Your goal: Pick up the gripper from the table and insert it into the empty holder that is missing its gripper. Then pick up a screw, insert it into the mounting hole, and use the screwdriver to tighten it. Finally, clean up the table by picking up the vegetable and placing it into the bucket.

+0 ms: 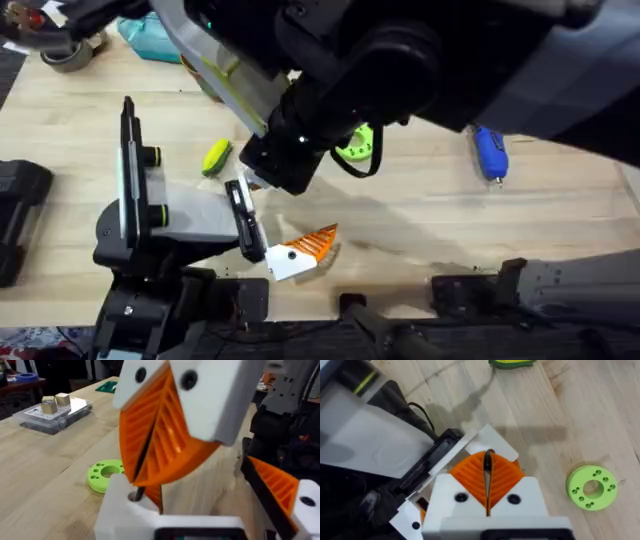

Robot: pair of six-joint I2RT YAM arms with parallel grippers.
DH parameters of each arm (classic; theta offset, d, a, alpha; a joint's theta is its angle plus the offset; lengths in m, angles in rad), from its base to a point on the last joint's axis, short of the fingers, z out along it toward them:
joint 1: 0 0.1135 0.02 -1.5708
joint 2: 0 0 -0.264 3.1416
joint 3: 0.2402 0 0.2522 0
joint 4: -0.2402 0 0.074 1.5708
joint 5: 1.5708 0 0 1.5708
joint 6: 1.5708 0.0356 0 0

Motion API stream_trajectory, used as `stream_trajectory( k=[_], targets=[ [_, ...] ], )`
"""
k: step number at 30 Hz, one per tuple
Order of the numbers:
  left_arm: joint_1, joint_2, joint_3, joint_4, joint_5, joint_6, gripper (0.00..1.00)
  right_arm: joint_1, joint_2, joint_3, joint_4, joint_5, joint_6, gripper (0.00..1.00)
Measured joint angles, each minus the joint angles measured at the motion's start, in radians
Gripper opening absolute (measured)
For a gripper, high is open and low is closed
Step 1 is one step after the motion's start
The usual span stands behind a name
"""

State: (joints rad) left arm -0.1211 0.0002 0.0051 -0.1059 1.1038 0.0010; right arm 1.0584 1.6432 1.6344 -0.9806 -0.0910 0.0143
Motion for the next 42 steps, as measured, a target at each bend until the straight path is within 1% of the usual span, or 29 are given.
stream_trajectory(
  k=[13, 20, 26, 30, 42],
  targets=[
    [0.000, 0.000, 0.000, 0.000, 0.000, 0.000, 0.987, 0.000, 0.000, 0.014, -0.010, 0.000, -0.010, 0.006],
    [0.000, 0.000, 0.000, 0.000, 0.000, 0.000, 0.987, 0.000, 0.007, 0.077, -0.059, 0.000, -0.023, 0.006],
    [0.000, 0.000, 0.000, 0.000, 0.000, 0.000, 0.987, 0.000, 0.093, 0.205, -0.165, 0.000, -0.041, 0.006],
    [0.000, 0.000, 0.000, 0.000, 0.000, 0.000, 0.987, 0.000, 0.144, 0.265, -0.210, 0.000, -0.053, 0.006],
    [0.000, 0.000, 0.000, 0.000, 0.000, 0.000, 0.987, 0.000, 0.159, 0.278, -0.263, 0.003, -0.089, 0.006]
  ],
)
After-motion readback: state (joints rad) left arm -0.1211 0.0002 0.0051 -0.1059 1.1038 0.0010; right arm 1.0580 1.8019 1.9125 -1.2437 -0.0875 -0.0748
